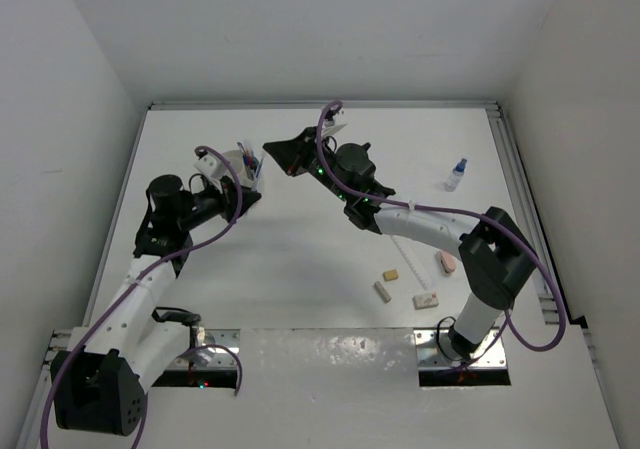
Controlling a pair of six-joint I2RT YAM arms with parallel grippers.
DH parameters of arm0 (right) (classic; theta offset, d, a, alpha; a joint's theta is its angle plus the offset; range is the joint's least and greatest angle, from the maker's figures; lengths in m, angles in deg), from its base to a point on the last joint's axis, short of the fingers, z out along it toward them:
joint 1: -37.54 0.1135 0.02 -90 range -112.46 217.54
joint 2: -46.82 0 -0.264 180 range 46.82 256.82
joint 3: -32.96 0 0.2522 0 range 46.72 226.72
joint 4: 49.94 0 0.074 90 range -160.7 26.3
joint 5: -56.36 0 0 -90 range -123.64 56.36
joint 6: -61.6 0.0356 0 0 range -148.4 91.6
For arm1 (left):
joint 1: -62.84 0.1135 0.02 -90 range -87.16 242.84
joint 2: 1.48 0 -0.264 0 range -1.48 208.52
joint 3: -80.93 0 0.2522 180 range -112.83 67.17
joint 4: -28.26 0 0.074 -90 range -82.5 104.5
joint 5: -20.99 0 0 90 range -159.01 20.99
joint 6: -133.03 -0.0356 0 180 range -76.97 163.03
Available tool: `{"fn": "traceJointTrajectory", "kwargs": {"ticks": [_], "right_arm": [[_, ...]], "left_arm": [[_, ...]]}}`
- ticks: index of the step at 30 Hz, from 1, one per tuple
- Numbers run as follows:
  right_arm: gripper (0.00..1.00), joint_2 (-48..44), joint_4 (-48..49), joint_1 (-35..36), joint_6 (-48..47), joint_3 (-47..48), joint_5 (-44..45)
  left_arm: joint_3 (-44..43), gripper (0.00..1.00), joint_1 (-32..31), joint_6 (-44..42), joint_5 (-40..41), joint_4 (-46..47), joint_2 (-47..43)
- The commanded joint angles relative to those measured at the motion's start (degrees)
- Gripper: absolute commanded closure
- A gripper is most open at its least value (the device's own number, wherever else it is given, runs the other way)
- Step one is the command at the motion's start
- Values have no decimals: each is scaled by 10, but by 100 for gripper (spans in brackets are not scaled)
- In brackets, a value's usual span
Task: Sort the stationery into containers
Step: Close the pen cap on the pen.
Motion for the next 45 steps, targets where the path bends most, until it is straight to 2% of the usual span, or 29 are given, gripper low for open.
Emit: {"fn": "traceJointTrajectory", "kwargs": {"ticks": [1, 32, 45], "right_arm": [[100, -15, 23, 1, 3, 3, -7], [100, -45, 41, 2, -3, -9, -6], [100, -25, 37, 5, 5, -2, -6]], "left_arm": [[-10, 100, 5, 8, -2, 29, -14], [-5, 100, 4, 10, 0, 27, -15], [-5, 100, 4, 8, 0, 28, -15]]}}
